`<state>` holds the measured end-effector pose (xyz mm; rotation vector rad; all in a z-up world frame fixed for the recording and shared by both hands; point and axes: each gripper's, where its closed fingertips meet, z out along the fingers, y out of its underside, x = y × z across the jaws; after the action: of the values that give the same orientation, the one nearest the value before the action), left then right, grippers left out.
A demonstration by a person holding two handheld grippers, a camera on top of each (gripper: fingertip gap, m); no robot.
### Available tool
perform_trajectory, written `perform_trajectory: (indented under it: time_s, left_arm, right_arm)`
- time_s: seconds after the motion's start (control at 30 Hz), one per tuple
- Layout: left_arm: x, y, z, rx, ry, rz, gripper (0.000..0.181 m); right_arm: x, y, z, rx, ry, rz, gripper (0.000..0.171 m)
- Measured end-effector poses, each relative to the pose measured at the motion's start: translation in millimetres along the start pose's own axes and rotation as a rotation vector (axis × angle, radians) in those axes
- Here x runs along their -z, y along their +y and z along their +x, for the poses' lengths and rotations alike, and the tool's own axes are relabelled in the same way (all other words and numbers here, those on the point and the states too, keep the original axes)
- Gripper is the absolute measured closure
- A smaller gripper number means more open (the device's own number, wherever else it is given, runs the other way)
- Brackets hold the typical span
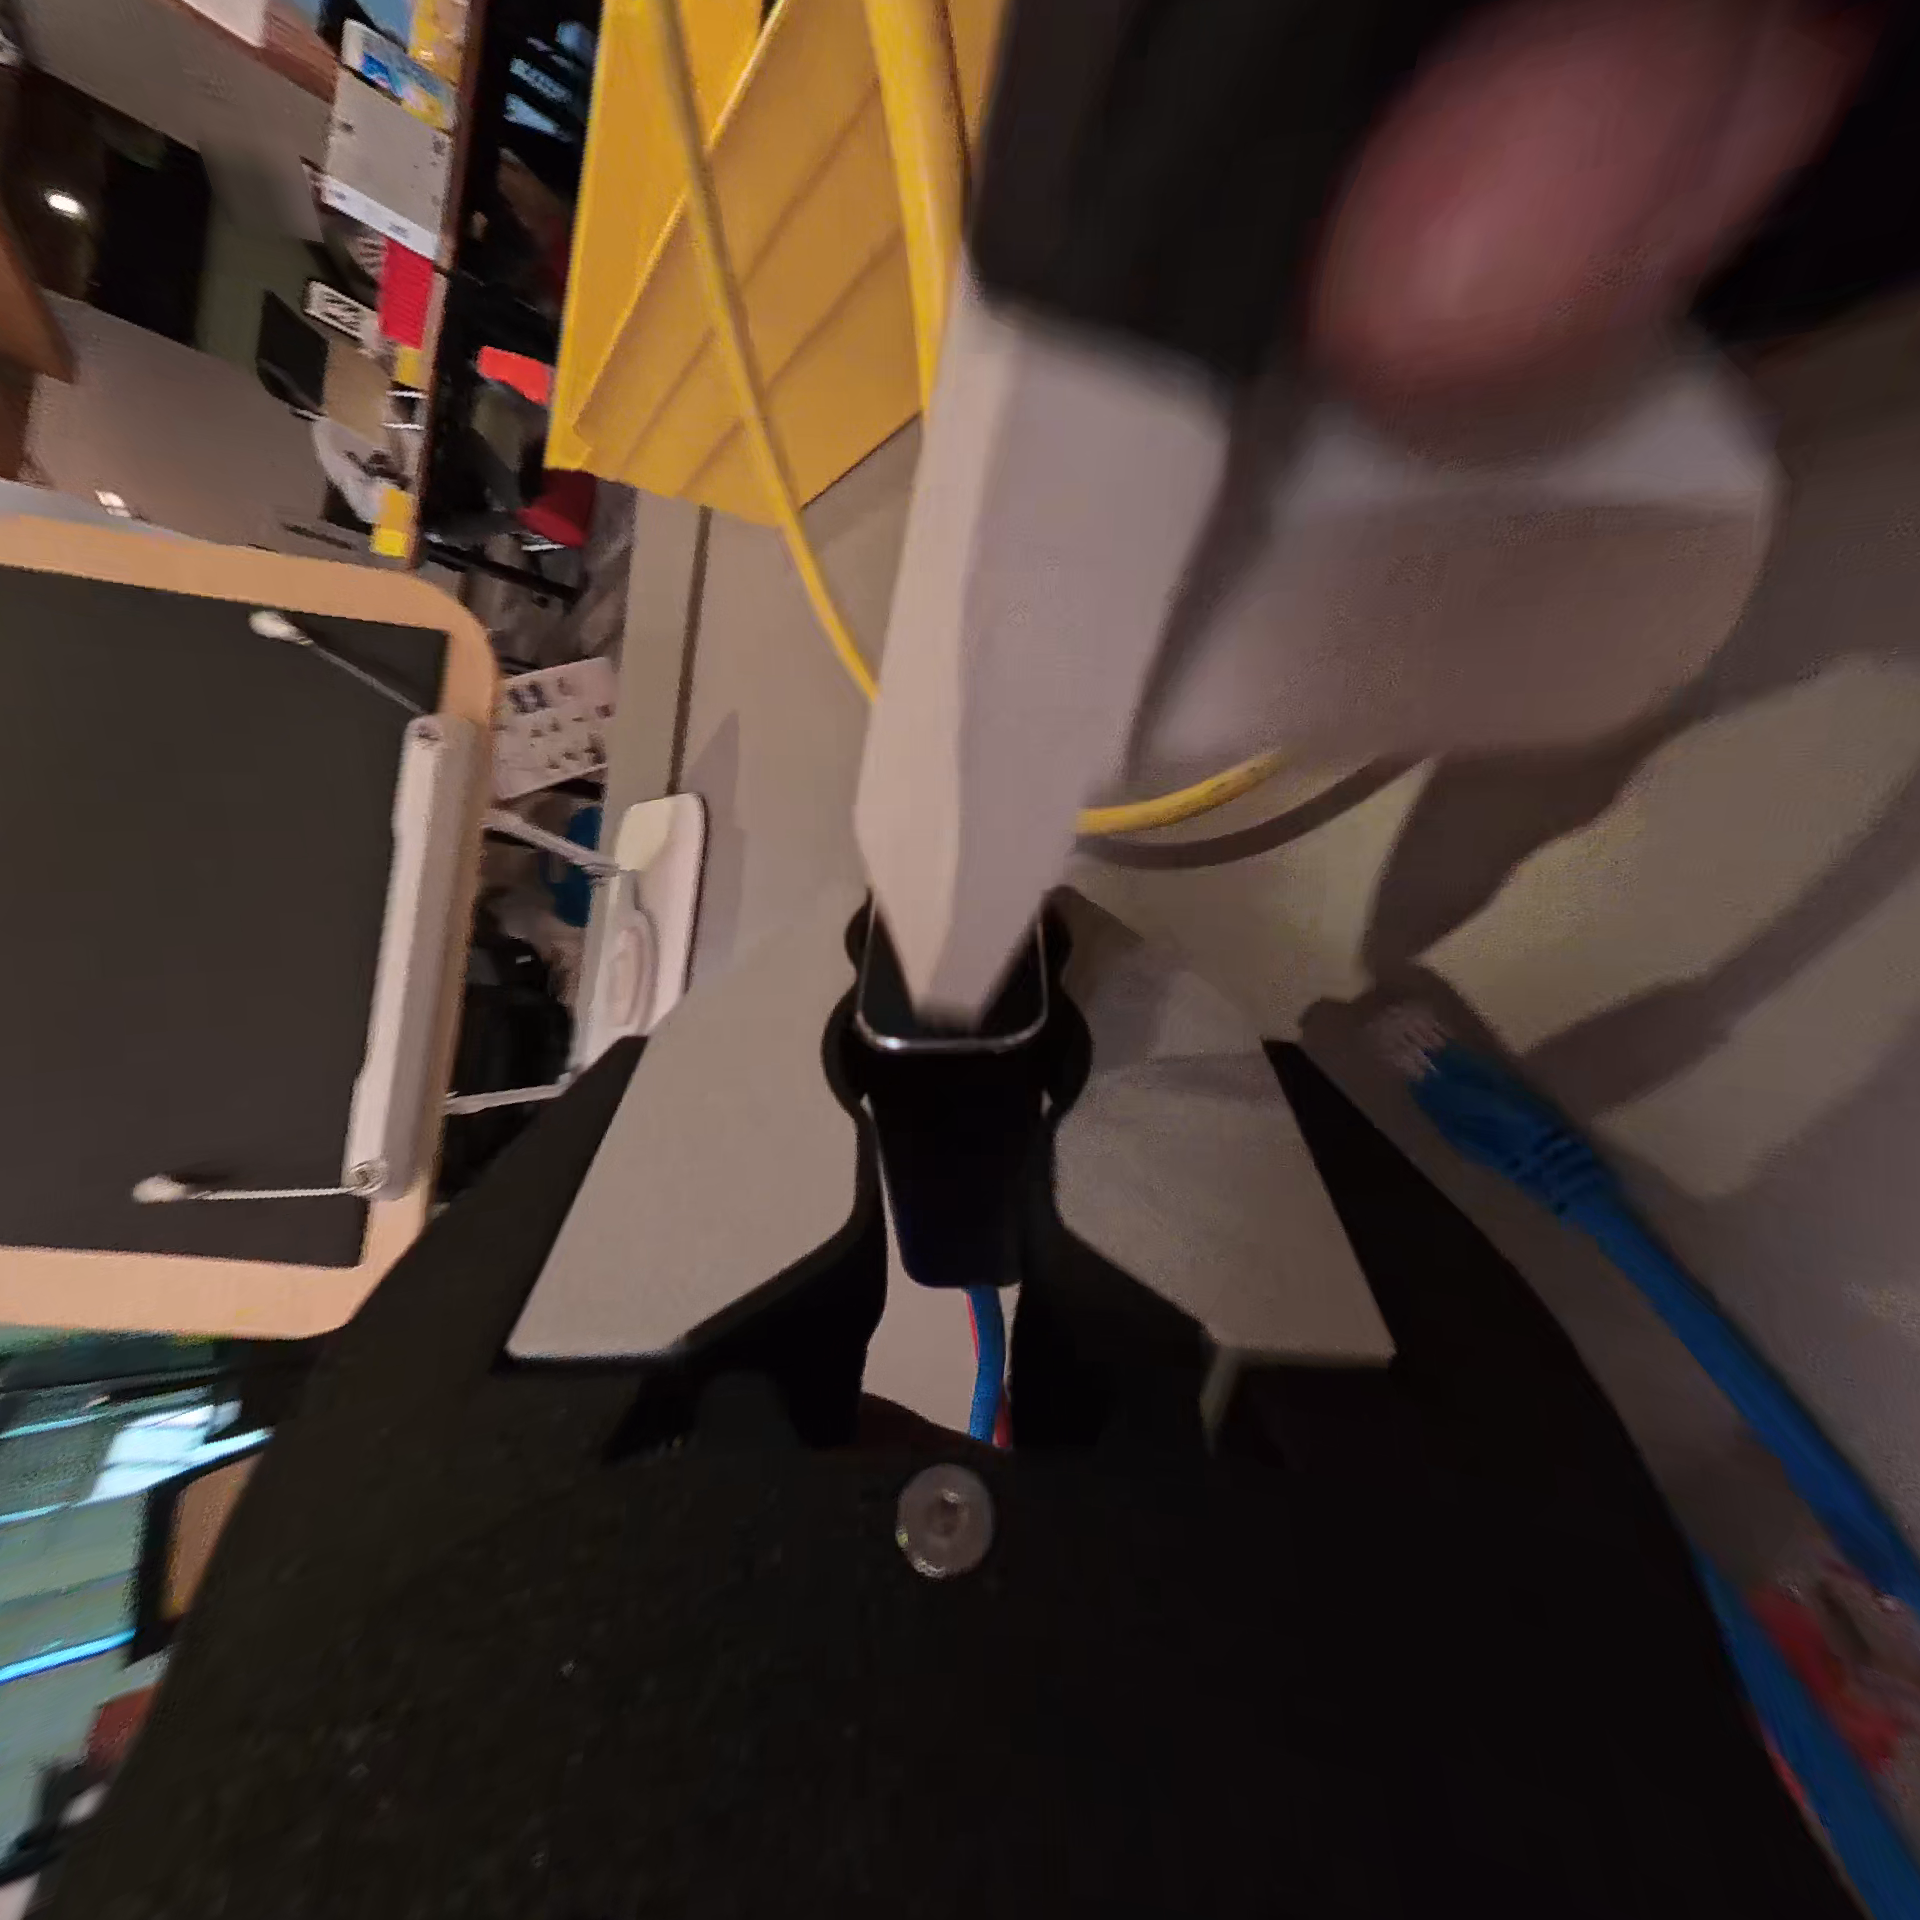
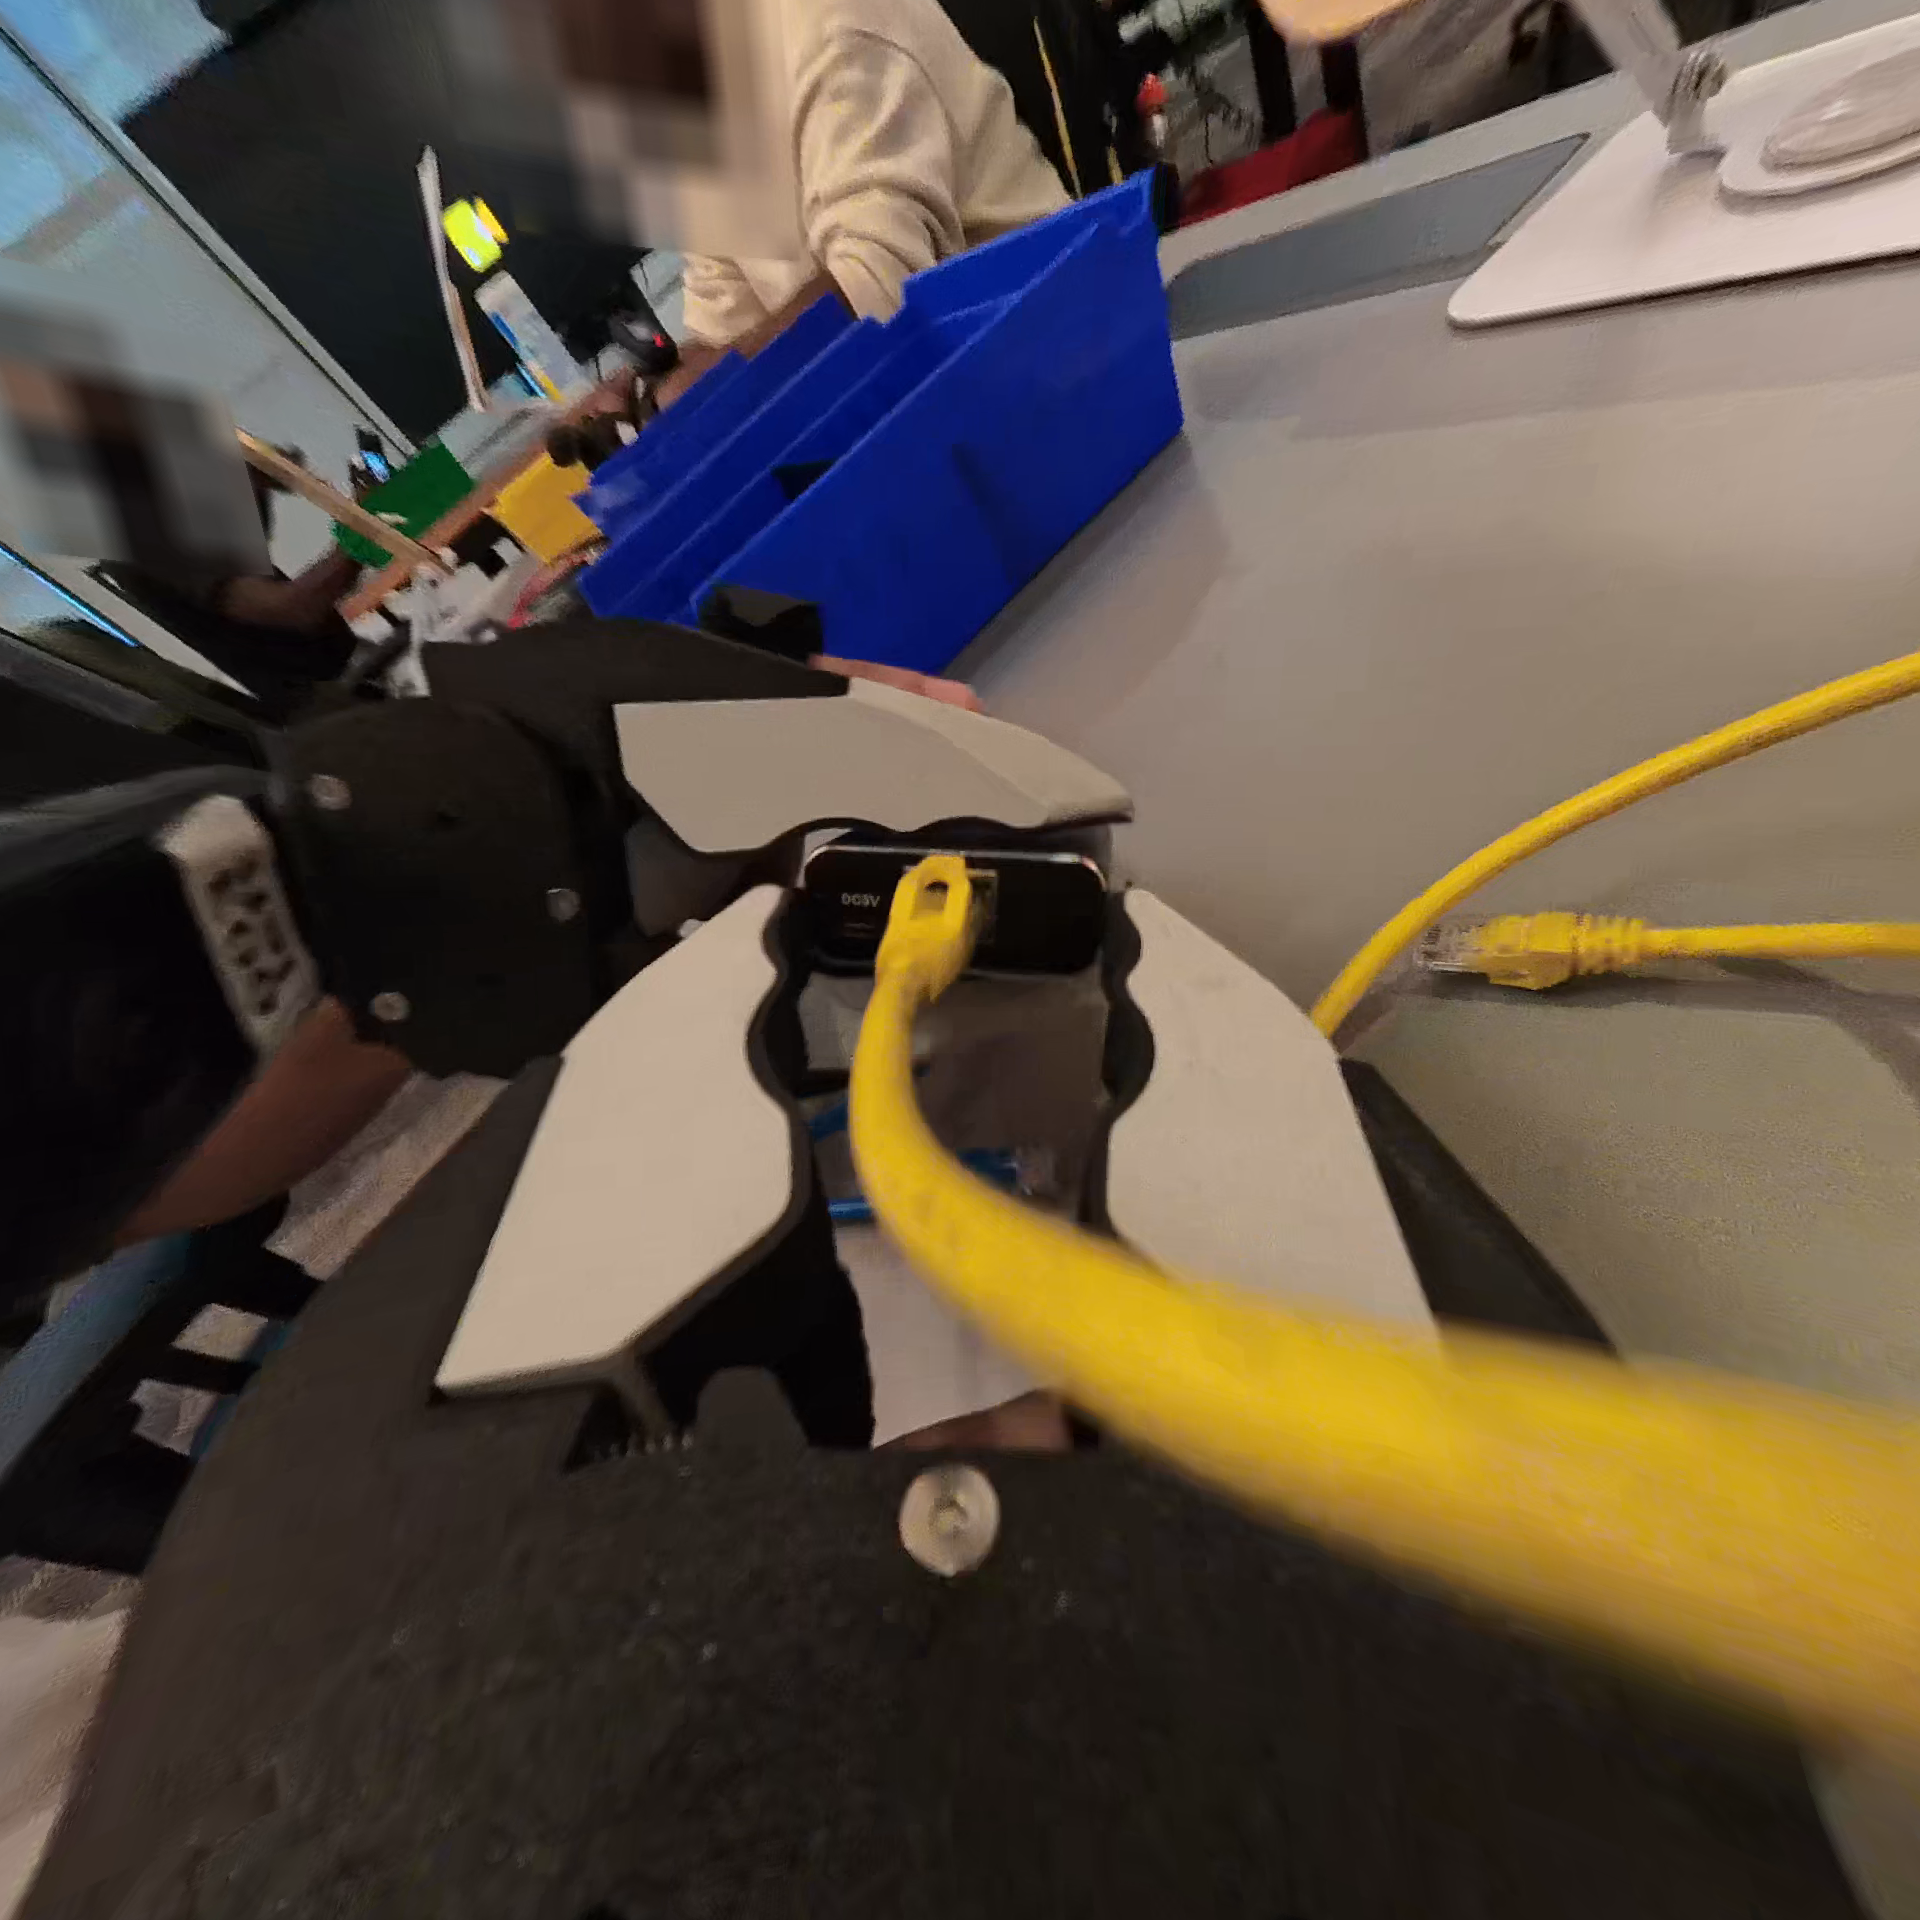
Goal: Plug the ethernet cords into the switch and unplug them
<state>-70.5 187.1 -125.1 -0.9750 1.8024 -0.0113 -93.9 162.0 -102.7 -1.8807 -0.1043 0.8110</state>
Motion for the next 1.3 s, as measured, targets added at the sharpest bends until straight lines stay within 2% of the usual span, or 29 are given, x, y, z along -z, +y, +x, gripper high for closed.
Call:
perform_trajectory:
  time_s: [0.17,0.3,0.4,0.47,0.6,0.67,0.73,0.8,0.87,0.97,1.07,1.2,1.3]
  left_arm:
    - [-9,8,-7,-0.061,-0.103,0.050,0.154]
    - [-30,13,-12,-0.144,-0.180,0.053,0.154]
    - [-43,16,-18,-0.088,-0.198,0.075,0.154]
    - [-42,16,-22,-0.091,-0.200,0.088,0.154]
    - [-37,18,-18,-0.022,-0.164,0.132,0.154]
    - [-35,15,-15,-0.049,-0.176,0.135,0.154]
    - [-35,13,-13,-0.039,-0.171,0.144,0.154]
    - [-35,13,-11,-0.057,-0.174,0.142,0.154]
    - [-35,14,-9,-0.072,-0.173,0.134,0.154]
    - [-36,15,-8,-0.068,-0.165,0.124,0.154]
    - [-35,15,-7,-0.072,-0.161,0.126,0.154]
    - [-34,14,-5,-0.083,-0.162,0.127,0.154]
    - [-34,12,-4,-0.087,-0.158,0.130,0.155]
  right_arm:
    - [23,-9,8,0.054,0.026,0.043,0.134]
    - [24,16,19,0.194,0.161,-0.112,0.134]
    - [34,40,26,0.336,0.255,-0.281,0.130]
    - [45,39,22,0.506,0.324,-0.336,0.130]
    - [47,-5,-13,0.924,0.316,-0.289,0.133]
    - [38,-21,-14,1.088,0.279,-0.334,0.133]
    - [26,-21,-7,1.249,0.236,-0.427,0.133]
    - [15,-17,9,1.396,0.265,-0.528,0.132]
    - [6,-10,23,1.439,0.272,-0.608,0.131]
    - [-4,0,24,1.469,0.241,-0.637,0.137]
    - [-7,4,35,1.524,0.291,-0.678,0.139]
    - [-8,6,37,1.511,0.289,-0.676,0.142]
    - [-8,3,37,1.529,0.293,-0.653,0.152]
